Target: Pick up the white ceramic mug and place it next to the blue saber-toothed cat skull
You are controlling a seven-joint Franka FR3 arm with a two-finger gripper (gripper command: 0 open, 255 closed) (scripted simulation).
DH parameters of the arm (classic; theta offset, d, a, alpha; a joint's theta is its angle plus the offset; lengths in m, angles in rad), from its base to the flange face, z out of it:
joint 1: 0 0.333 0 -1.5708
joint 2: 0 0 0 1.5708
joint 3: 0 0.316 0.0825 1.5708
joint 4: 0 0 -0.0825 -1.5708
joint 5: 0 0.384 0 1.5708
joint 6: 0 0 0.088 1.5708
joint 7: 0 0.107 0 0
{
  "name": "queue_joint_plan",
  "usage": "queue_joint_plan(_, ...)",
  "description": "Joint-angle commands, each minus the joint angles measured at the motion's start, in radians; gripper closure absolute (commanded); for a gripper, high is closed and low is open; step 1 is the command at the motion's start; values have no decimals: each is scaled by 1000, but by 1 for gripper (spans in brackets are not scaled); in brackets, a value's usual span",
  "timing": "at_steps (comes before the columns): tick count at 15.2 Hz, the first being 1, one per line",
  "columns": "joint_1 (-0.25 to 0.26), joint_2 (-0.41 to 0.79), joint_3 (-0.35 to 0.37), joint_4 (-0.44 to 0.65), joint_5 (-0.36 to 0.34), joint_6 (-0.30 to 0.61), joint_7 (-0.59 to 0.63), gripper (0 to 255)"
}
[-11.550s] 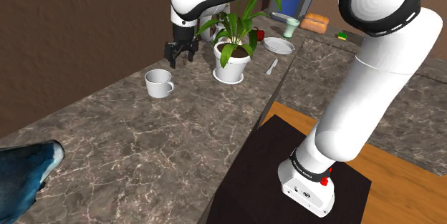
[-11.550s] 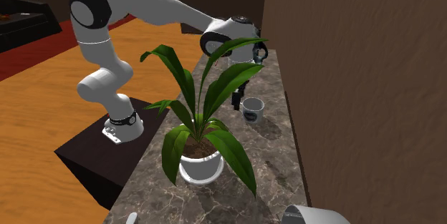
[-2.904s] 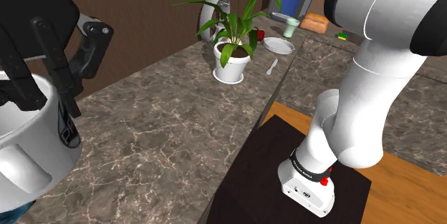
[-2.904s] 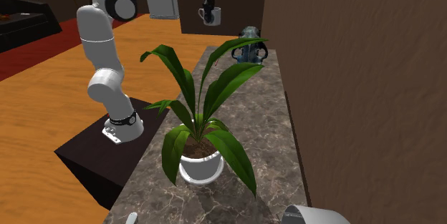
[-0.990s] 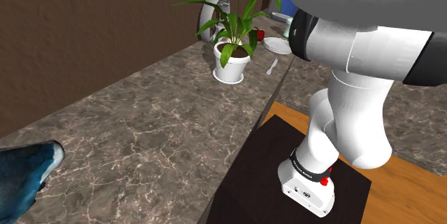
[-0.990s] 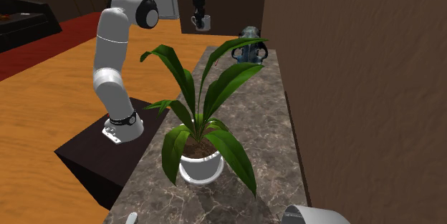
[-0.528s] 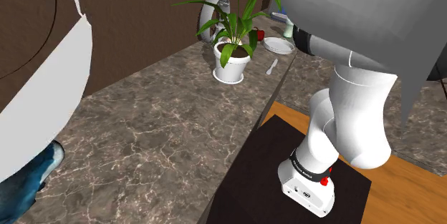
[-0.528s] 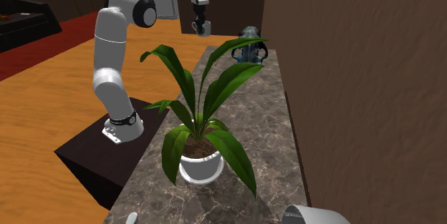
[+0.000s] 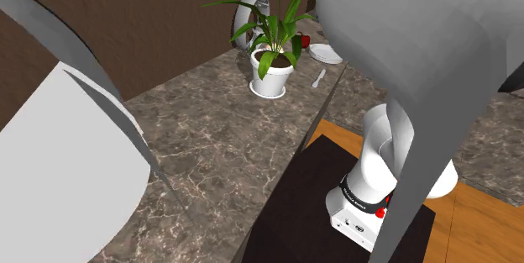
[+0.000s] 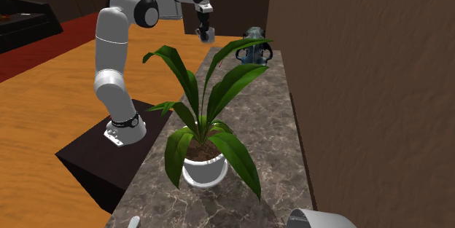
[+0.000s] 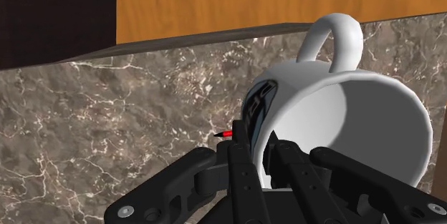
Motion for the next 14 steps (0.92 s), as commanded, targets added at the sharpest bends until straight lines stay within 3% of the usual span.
queue_joint_plan(1,-5,-2,-1,-31,0,29,0,255)
queue_joint_plan(14,-12,24,-13,-174,-22,192,15,255)
